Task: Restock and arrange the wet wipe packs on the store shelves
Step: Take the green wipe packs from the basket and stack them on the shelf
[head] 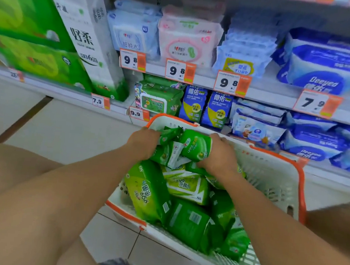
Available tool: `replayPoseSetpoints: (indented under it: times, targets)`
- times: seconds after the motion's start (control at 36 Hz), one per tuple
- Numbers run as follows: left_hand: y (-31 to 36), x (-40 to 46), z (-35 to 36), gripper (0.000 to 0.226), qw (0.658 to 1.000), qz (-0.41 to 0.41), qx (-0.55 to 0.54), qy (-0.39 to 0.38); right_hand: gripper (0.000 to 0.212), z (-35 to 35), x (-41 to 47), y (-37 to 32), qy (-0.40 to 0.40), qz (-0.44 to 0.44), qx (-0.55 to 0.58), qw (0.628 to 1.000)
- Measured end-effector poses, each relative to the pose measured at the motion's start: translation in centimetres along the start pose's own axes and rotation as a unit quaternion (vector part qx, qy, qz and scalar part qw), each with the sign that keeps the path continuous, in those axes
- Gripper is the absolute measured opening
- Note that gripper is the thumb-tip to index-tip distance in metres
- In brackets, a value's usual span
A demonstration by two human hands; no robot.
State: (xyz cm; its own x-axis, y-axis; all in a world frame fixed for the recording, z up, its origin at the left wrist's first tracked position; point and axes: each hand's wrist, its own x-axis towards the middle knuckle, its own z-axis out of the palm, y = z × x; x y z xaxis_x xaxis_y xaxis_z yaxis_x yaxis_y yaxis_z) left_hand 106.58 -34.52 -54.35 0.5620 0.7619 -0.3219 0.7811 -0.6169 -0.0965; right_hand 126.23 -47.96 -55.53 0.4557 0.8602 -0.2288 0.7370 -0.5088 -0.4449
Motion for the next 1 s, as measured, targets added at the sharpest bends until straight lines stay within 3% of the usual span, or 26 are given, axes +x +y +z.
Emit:
replayPoseSetpoints:
  times: [0.08, 0.17, 0.28, 0.33, 0.42, 0.47, 0.61, 0.67, 0.72, 0.81, 0.83, 0.86, 0.89, 0.94, 1.0]
  targets:
    - [-0.5, 0.6, -0.9, 0.028, 0.998, -0.005, -0.063, 0.015, 0.082, -1.5, 0.7, 0.9, -0.011, 0.029, 0.071, 0.997]
    - [-1.1, 0.5, -2.7, 0.039, 0.984, 0.003, -0.174, 0.032, 0.091, -3.3, 1.2, 1.4, -0.050, 0.046, 0.093, 0.993]
    - [-0.5, -0.8, -6.3, 0.038, 0.932, 0.002, -0.357, 0.060, 0.102, -5.2, 0.8, 1.4, -0.047, 0.055, 0.109, 0.991]
    - [-0.1, -1.4, -7.9, 0.036, 0.888, -0.021, -0.456, 0.052, 0.102, -6.1, 0.2, 1.4, -0.041, 0.057, 0.124, 0.990]
    - [0.5, -2.4, -10.4, 0.022, 0.795, -0.054, -0.604, 0.019, 0.099, -7.7, -0.6, 1.7, -0.052, 0.054, 0.132, 0.988]
    - [0.5, -2.9, -12.3, 0.027, 0.742, -0.063, -0.667, 0.025, 0.097, -9.4, -0.8, 2.0, -0.062, 0.050, 0.137, 0.987]
    - [-0.4, -4.3, -16.5, 0.019, 0.677, -0.081, -0.731, 0.024, 0.090, -13.6, -1.8, 2.5, -0.099, 0.035, 0.189, 0.976]
    - [-1.0, -4.8, -17.1, 0.017, 0.654, -0.083, -0.752, -0.027, 0.086, -13.7, -2.1, 2.8, -0.121, 0.031, 0.235, 0.964]
    - [-1.5, -5.0, -17.1, 0.030, 0.638, -0.079, -0.763, -0.066, 0.084, -13.3, -2.5, 3.2, -0.151, 0.044, 0.311, 0.937]
    - [-1.8, -5.3, -16.2, 0.040, 0.613, -0.070, -0.783, -0.086, 0.108, -11.8, -2.4, 4.8, -0.180, 0.092, 0.447, 0.872]
    - [-1.9, -5.1, -15.8, 0.042, 0.611, -0.061, -0.786, -0.071, 0.103, -11.4, -2.4, 5.3, -0.182, 0.107, 0.468, 0.858]
    - [-1.9, -5.0, -15.2, 0.045, 0.632, -0.045, -0.773, -0.045, 0.097, -11.1, -2.4, 5.7, -0.182, 0.121, 0.476, 0.852]
    - [-2.0, -4.8, -14.5, 0.045, 0.683, -0.022, -0.730, -0.001, 0.094, -11.0, -2.5, 5.9, -0.182, 0.136, 0.482, 0.846]
    - [-2.5, -4.6, -13.1, 0.039, 0.839, 0.076, -0.528, 0.110, 0.103, -10.1, -2.5, 6.1, -0.173, 0.168, 0.486, 0.840]
    - [-2.4, -4.7, -11.2, 0.037, 0.913, 0.153, -0.353, 0.132, 0.116, -8.5, -2.8, 6.1, -0.158, 0.196, 0.468, 0.847]
